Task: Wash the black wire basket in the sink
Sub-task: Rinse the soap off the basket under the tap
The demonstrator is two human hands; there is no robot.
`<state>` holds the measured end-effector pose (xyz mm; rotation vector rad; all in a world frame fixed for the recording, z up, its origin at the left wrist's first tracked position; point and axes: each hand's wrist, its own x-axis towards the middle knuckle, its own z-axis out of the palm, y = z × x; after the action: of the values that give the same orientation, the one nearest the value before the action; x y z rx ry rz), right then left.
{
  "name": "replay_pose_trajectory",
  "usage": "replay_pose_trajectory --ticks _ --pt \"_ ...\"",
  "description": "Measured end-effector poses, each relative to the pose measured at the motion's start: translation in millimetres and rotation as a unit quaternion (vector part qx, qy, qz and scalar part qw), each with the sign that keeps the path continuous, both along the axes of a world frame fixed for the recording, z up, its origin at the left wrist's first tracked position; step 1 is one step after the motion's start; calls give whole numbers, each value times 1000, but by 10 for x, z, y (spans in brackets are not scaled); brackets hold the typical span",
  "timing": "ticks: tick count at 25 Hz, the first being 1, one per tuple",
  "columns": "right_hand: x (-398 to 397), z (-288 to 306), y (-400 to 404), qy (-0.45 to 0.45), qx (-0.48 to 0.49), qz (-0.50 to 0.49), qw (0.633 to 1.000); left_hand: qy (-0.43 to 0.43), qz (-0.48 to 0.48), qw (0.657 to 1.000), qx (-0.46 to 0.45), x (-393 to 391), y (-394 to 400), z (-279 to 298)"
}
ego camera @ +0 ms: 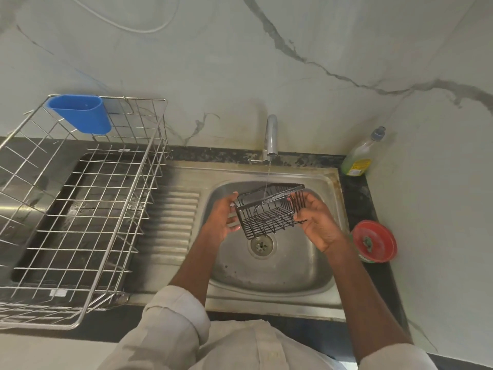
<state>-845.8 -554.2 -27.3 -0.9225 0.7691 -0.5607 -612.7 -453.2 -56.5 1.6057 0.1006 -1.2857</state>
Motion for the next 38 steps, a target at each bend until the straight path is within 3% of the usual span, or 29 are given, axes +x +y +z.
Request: replay_pose_trajectory --ticks 5,12,14,17,21,24,27,28,30,32,38 --pt "-99 -34 -15 6 -6 7 1000 59 43 997 -27 -144 1 36" --pt "-300 62 -76 -4 -17 -11 1000 66 20 997 -27 -304 -166 -13" --pt "-247 65 -44 5 -28 -5 1000 108 -12 993 -33 -293 -177 -26" --pt "-231 112 -31 70 -85 29 994 172 -51 980 -89 -262 -151 2" --pt "-454 246 -154 176 -154 98 967 188 -98 968 -133 -265 -284 -48" --pt "-546 335 -197 183 -172 67 965 181 -144 958 -169 -363 -454 -112" --pt "-391 353 -181 246 -177 -133 944 174 -158 947 -221 -435 -565 -221" --pt "-310 350 -183 282 -168 -157 931 165 -164 943 -239 -439 -596 -258" --pt "-175 275 -227 322 -140 -137 926 154 -184 932 -271 -449 -671 -333" --pt "-81 197 -316 304 -97 -140 937 127 -219 929 -269 -397 -750 -385" --pt "82 -44 -298 297 -90 -136 941 -6 -314 931 -186 40 -1064 -368"
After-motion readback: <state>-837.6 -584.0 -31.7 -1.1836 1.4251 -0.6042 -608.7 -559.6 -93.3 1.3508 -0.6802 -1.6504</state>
